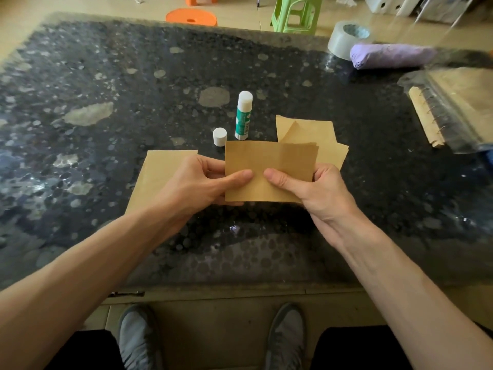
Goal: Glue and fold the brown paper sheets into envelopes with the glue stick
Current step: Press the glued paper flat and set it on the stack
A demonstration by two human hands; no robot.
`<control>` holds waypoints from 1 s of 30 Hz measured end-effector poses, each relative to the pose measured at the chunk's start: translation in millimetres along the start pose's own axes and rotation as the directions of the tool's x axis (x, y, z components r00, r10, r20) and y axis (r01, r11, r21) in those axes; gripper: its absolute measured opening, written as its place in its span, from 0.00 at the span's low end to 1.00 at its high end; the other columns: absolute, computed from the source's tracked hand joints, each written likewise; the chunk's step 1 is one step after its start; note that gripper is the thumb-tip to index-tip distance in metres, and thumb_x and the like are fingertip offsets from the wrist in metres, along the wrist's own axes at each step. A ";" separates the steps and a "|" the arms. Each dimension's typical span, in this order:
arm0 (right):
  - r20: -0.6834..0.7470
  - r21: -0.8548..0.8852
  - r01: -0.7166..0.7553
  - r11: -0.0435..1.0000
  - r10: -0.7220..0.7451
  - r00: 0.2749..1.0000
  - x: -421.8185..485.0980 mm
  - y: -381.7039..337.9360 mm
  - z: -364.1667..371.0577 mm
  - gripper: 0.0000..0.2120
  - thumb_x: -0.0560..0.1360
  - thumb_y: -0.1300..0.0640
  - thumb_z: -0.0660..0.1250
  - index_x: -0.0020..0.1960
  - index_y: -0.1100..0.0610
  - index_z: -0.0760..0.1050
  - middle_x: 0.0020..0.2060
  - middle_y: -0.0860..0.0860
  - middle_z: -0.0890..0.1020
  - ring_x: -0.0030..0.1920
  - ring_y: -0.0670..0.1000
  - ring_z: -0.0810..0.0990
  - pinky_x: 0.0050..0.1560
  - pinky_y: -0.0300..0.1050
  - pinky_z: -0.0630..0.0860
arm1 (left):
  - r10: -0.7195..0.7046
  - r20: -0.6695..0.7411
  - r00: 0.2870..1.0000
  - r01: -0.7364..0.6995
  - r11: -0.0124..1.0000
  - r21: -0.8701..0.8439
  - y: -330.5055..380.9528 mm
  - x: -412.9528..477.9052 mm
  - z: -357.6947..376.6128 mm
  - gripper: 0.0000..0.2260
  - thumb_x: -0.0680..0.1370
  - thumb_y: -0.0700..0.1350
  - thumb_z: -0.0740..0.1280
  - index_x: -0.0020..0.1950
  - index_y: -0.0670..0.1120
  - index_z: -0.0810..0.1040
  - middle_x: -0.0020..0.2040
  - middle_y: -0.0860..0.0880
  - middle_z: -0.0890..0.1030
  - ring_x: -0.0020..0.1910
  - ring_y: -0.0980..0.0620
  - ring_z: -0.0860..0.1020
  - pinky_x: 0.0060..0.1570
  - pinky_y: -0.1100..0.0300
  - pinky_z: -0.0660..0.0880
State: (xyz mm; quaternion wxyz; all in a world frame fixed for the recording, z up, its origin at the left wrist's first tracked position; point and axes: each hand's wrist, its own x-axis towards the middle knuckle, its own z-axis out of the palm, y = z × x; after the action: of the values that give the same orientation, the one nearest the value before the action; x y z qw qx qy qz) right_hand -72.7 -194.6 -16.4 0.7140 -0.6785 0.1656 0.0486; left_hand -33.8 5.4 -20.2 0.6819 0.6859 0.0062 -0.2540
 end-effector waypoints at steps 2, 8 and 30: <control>0.034 0.012 -0.011 1.000 0.011 0.999 -2.0 0.2 1.4 0.11 0.70 0.57 0.81 0.49 0.51 0.83 0.45 0.46 0.89 0.48 0.45 0.88 0.48 0.44 0.85 | 0.017 -0.024 1.000 -0.017 1.000 0.017 -0.3 -0.5 0.6 0.08 0.77 0.43 0.74 0.54 0.42 0.86 0.48 0.45 0.88 0.47 0.49 0.87 0.43 0.63 0.83; -0.018 -0.029 0.006 1.000 -0.006 1.000 -0.9 -0.6 2.0 0.16 0.67 0.55 0.82 0.53 0.54 0.83 0.47 0.49 0.89 0.49 0.48 0.88 0.44 0.44 0.85 | -0.045 0.083 0.995 0.043 0.999 0.024 -0.8 -1.8 0.4 0.13 0.77 0.44 0.74 0.59 0.40 0.84 0.51 0.44 0.88 0.50 0.46 0.87 0.48 0.59 0.84; 0.134 -0.068 -0.037 0.997 0.046 0.990 1.1 4.8 -2.6 0.14 0.73 0.61 0.78 0.58 0.60 0.83 0.47 0.54 0.89 0.45 0.56 0.89 0.47 0.44 0.86 | -0.001 0.029 1.000 -0.002 0.993 0.117 -3.5 0.2 -3.7 0.11 0.75 0.42 0.76 0.54 0.38 0.85 0.43 0.41 0.88 0.45 0.46 0.88 0.46 0.59 0.84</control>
State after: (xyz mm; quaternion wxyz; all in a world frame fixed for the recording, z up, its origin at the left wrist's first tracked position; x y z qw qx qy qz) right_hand -73.6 -197.0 -21.4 0.6998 -0.6931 0.1292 0.1147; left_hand -33.6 9.1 -23.8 0.6406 0.7209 -0.0188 -0.2638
